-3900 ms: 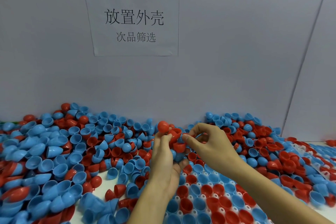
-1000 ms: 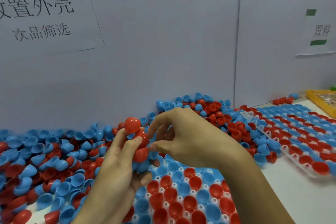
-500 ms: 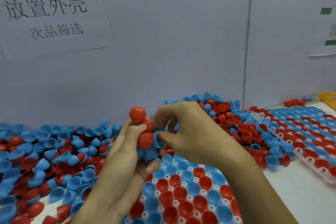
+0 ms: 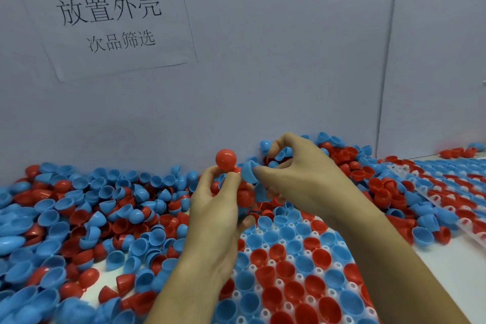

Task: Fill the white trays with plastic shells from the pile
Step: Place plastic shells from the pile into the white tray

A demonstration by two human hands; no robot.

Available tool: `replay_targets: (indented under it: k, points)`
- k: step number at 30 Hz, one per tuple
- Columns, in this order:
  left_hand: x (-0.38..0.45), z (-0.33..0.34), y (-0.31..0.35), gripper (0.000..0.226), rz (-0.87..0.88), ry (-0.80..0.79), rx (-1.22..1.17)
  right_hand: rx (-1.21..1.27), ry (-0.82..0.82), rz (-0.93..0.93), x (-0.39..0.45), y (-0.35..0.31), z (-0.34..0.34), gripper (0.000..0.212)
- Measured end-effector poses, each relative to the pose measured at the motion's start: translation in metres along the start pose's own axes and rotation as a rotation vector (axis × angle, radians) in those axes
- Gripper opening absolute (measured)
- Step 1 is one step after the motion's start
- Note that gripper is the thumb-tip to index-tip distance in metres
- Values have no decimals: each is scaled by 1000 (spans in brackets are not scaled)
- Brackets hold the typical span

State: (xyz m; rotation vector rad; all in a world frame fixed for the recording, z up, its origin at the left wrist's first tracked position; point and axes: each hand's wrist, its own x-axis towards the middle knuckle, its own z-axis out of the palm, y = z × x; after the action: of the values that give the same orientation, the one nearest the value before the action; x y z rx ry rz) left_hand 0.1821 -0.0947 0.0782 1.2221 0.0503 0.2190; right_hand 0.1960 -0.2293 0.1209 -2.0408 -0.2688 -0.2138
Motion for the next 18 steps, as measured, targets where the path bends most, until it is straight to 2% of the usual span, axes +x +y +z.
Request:
replay_targets:
  k: [4, 7, 12, 18]
  points:
    - [-1, 1, 1, 8, -12, -16, -27, 42, 9, -48, -2, -3, 1, 14]
    - [-1, -1, 4, 10, -35, -30, -54, -25, -69, -101, -3, -6, 0, 7]
    - [2, -8, 9, 6, -56, -61, -57, -116, -184, -197, -6, -7, -3, 34]
    - [4, -14, 13, 11, -86, -93, -74, -140, -145, -236, -4, -2, -1, 31]
